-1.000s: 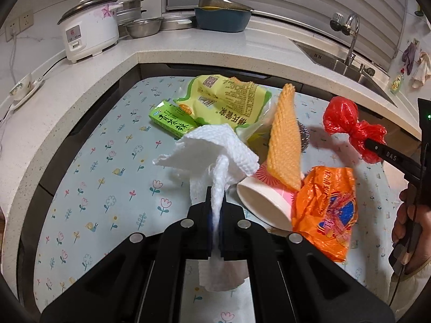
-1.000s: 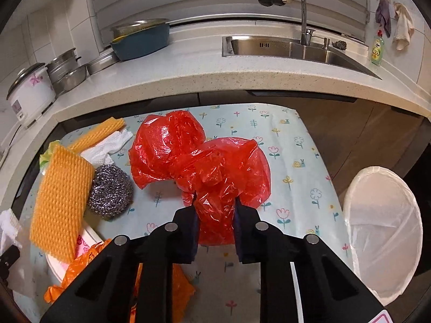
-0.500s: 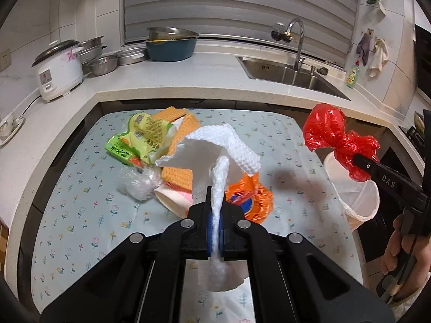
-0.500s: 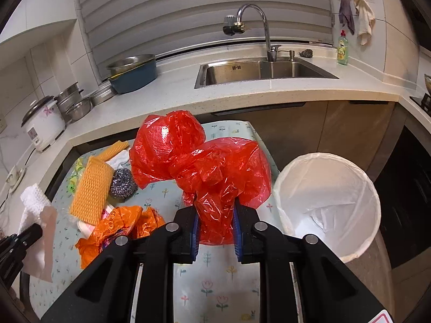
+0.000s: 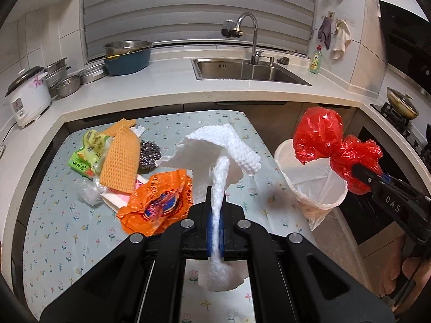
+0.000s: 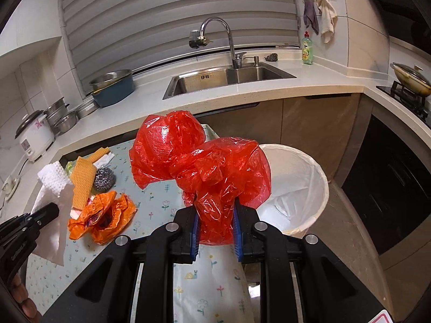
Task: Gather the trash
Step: 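Carry the red bag and tissue over the trash bin with both tools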
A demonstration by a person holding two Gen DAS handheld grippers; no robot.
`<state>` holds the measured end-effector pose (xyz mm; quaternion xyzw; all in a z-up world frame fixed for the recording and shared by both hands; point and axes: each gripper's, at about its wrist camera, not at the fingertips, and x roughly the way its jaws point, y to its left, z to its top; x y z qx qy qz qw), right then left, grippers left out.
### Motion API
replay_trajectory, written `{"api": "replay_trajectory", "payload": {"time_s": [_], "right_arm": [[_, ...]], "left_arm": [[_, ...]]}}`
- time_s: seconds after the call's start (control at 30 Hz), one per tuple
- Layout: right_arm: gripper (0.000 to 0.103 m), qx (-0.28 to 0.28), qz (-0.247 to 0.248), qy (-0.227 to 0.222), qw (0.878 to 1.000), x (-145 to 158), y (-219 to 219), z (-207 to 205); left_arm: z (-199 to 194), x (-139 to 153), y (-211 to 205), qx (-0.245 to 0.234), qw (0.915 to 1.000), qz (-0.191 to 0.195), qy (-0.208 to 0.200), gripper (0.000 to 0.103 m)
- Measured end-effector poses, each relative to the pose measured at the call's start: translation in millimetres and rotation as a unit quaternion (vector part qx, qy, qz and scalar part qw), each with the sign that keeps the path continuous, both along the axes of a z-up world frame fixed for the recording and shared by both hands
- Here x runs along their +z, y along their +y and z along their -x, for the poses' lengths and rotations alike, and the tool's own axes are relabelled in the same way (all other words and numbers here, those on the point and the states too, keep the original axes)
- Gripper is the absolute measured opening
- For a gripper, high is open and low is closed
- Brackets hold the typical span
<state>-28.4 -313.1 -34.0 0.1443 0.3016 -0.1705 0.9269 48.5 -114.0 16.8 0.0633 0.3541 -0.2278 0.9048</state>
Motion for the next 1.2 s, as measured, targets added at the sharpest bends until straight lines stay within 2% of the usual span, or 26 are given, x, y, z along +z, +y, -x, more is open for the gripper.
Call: {"api": "replay_trajectory", "payload": {"time_s": [0.37,0.6,0.83,1.0,1.2], "right_arm": [[0.019,-0.035,-0.007,0.018,0.999,-17,-36,17],[0.019,-0.067,-0.015,0.036,0.997,-32,-63,12],[0.019,-0.098,-0.017,0.055,0.994,-46,-88,3],[0.019,-0.119,-0.016,0.065,0.991,-54,-106,-1],[0.020,-0.138,-0.019,0.069,0.988,-60,-121,-7]], "left_arm": [[0,-13,-54,-0.047,0.9987,-0.014,0.010,0.003],[-21,-33,-95,-0.082,0.9957,-0.028,0.032,0.003],[-39,-54,-146,-0.132,0.9896,-0.034,0.046,0.003],[-49,-69,-182,-0.174,0.9822,-0.036,0.060,0.003],[-68,-83,-210,-0.207,0.9747,-0.016,0.083,0.005]]}}
